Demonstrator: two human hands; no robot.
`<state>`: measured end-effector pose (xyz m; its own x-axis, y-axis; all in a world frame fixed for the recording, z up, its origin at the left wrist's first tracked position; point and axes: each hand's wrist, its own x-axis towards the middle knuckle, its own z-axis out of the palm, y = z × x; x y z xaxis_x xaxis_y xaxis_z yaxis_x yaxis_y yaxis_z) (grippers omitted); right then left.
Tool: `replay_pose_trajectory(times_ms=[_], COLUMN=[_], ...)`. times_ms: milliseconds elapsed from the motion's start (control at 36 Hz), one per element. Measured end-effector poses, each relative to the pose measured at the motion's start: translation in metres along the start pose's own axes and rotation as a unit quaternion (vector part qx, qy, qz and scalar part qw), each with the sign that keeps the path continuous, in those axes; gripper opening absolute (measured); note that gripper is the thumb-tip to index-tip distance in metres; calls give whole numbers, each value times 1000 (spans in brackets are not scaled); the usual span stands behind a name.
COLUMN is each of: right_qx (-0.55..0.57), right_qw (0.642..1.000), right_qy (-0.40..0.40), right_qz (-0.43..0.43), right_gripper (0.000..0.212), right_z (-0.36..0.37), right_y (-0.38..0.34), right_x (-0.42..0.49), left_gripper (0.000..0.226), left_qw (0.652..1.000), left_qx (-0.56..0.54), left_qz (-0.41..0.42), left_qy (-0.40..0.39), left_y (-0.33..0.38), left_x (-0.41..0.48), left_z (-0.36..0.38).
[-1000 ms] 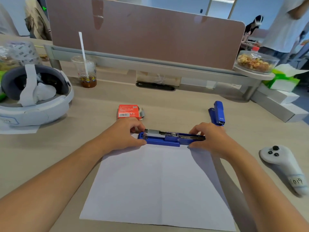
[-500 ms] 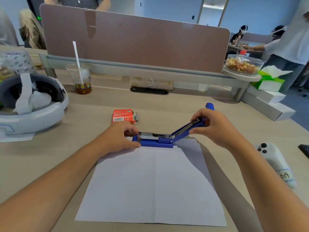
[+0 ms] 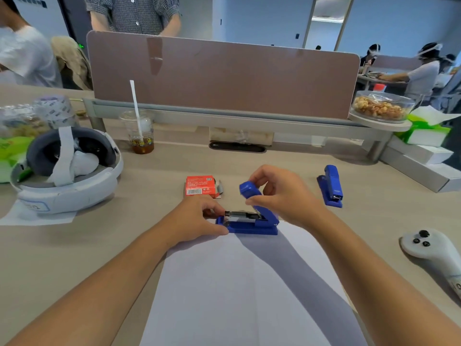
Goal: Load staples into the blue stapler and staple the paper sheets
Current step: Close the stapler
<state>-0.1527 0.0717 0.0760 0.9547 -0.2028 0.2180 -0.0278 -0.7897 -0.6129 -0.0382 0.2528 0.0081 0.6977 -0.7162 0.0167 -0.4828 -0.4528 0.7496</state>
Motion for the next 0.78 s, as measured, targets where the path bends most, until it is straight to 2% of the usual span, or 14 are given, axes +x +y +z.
replay_pose_trajectory(times_ms=[222, 444, 778], right_qx=[-76, -110, -103], right_qw=[994, 987, 988], right_qy=[-73, -114, -112], right_qz=[-16, -5, 1], right_gripper=[22, 19, 14], right_z=[34, 31, 42], right_y=[-8, -5, -5], right_x=[6, 13, 14], left_gripper=[26, 28, 26], left_qw=[999, 998, 999], left_qx=[-35, -57, -41], left_qz=[-2, -2, -9], left_qy=[-11, -27, -16], left_y=[-1, -3, -1], left_x=[-1, 0, 1], left_z=[1, 0, 1])
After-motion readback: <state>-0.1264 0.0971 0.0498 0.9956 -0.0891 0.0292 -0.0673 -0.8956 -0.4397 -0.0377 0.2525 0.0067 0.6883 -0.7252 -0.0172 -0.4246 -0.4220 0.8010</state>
